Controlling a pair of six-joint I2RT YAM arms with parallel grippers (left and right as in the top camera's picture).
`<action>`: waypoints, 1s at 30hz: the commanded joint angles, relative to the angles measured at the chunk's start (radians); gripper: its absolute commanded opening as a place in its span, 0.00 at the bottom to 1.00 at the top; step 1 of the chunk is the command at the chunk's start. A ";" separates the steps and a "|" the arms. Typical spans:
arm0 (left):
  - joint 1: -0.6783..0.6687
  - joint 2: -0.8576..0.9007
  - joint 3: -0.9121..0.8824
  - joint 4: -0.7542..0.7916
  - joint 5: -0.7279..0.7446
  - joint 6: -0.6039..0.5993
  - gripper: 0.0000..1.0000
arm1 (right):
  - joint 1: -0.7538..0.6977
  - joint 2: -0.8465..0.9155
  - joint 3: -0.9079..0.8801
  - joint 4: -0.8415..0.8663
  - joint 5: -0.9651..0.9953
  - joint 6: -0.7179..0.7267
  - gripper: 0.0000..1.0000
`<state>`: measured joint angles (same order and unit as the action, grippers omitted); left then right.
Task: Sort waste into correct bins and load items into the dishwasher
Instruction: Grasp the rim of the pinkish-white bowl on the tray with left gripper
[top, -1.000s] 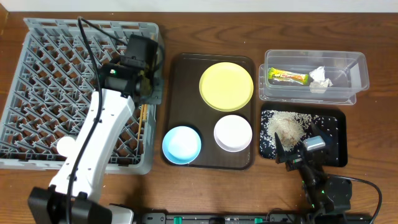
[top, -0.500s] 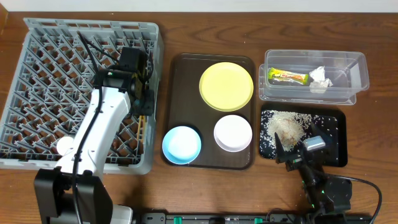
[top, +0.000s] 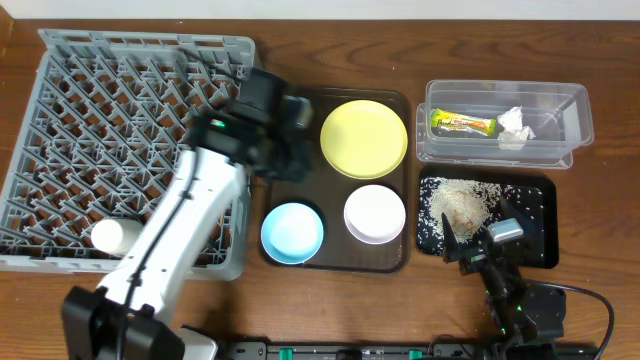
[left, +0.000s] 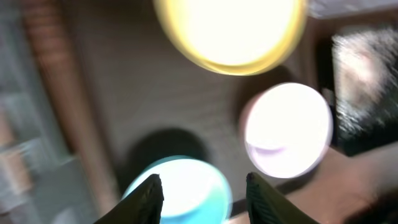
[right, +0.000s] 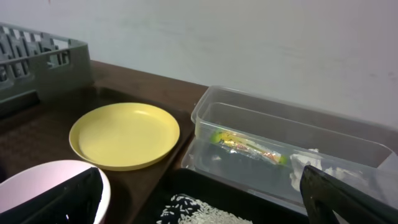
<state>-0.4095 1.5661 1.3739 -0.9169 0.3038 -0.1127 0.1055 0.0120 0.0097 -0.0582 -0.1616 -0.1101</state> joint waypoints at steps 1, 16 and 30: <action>-0.081 0.053 -0.053 0.040 0.036 -0.039 0.47 | -0.007 -0.006 -0.005 0.001 -0.007 0.012 0.99; -0.145 0.384 -0.081 0.176 0.346 -0.056 0.45 | -0.007 -0.006 -0.005 0.001 -0.007 0.012 0.99; -0.132 0.457 -0.061 0.198 0.398 -0.035 0.08 | -0.007 -0.006 -0.005 0.001 -0.007 0.012 0.99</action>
<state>-0.5529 2.0438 1.2972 -0.7006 0.6491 -0.1562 0.1055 0.0120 0.0097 -0.0582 -0.1616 -0.1101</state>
